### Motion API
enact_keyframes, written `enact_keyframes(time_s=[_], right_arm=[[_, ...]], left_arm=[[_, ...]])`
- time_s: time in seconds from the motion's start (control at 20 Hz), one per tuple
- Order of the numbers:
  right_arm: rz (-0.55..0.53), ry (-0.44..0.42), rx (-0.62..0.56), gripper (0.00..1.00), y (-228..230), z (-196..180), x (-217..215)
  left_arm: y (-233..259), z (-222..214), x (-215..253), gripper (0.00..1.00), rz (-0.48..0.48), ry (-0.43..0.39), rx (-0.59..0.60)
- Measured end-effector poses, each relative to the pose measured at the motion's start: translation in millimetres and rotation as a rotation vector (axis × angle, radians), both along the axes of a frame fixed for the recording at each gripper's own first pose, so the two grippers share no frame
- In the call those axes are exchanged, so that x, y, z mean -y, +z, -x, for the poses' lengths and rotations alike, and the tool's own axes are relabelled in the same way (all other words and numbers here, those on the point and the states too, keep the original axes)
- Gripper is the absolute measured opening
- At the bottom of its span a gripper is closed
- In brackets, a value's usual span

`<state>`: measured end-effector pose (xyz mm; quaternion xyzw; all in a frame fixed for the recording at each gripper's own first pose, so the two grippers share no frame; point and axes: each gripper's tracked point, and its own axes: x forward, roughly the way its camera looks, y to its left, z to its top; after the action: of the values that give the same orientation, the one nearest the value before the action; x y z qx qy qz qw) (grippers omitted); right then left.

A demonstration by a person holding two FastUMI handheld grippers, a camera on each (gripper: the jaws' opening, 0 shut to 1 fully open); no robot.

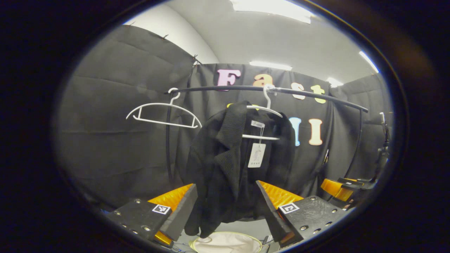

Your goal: Grasp the clothes on the hanger with both hands and then place them into the laundry hamper below.

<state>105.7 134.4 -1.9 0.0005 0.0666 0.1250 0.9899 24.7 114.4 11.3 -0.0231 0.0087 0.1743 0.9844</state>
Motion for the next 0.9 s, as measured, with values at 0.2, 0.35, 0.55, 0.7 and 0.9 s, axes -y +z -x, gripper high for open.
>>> enact_keyframes(time_s=[0.2,0.35,0.55,0.7,0.9], right_arm=[[-0.084,0.048,-0.011,0.92,13,-39,-26],[-0.138,0.068,-0.018,0.98,19,-68,-37],[-0.154,0.107,0.025,0.92,34,-98,-52],[-0.138,0.172,0.043,0.97,40,-113,-76],[-0.037,0.222,0.051,0.97,31,-129,-96]], left_arm=[[16,-27,0,0.95,-0.018,0.024,0.018],[23,-51,1,0.95,-0.013,0.037,0.029],[23,-80,-6,0.95,-0.013,0.077,0.021],[20,-97,-13,0.95,0.005,0.097,0.011],[15,-116,-27,0.95,0.038,0.121,0.015]])
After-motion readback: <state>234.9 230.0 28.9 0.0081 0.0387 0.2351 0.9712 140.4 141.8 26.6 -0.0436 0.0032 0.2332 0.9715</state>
